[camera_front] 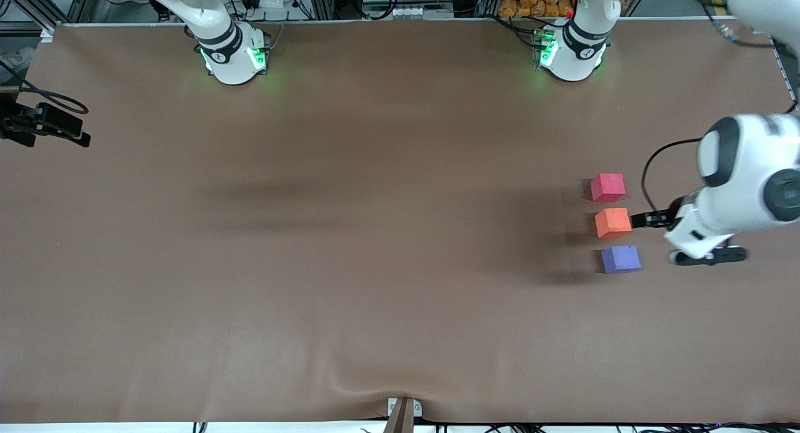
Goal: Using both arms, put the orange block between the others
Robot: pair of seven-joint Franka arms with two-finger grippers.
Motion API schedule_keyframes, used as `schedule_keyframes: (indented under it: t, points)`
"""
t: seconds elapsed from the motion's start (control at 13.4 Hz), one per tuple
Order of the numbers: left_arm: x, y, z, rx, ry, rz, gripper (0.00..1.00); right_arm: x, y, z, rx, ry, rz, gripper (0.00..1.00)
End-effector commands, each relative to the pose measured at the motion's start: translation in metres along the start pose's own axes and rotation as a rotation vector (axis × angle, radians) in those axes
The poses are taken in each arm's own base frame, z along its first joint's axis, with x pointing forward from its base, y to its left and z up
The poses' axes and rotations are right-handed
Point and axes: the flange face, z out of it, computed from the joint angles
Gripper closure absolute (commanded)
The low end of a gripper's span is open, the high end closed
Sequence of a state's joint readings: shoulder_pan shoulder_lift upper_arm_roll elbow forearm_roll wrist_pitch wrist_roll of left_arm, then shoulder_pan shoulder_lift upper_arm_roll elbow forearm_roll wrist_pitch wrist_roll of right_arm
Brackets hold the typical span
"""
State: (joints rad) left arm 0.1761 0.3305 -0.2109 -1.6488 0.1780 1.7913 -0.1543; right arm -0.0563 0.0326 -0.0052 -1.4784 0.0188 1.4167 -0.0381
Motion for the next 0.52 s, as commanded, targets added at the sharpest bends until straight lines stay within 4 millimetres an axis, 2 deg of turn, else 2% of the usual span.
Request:
schedule_keyframes:
  t: [0.0, 0.15, 0.22, 0.37, 0.45]
  points:
    - [0.000, -0.005, -0.084, -0.001, 0.062, -0.012, 0.00, -0.005, -0.003, -0.006, 0.004, 0.008, 0.009, 0.00]
    - [-0.026, -0.006, -0.139, 0.001, 0.136, -0.017, 0.00, -0.004, 0.000, -0.007, 0.004, 0.012, 0.014, 0.00]
    - [-0.040, -0.005, -0.160, -0.025, 0.161, -0.017, 0.00, -0.004, 0.001, -0.007, 0.004, 0.013, 0.015, 0.00]
    - [-0.064, 0.000, -0.189, -0.101, 0.182, -0.023, 0.00, -0.004, -0.001, -0.007, 0.004, 0.013, 0.012, 0.00]
    - [-0.073, 0.001, -0.197, -0.108, 0.179, -0.019, 0.00, -0.004, 0.000, -0.007, 0.004, 0.013, 0.014, 0.00]
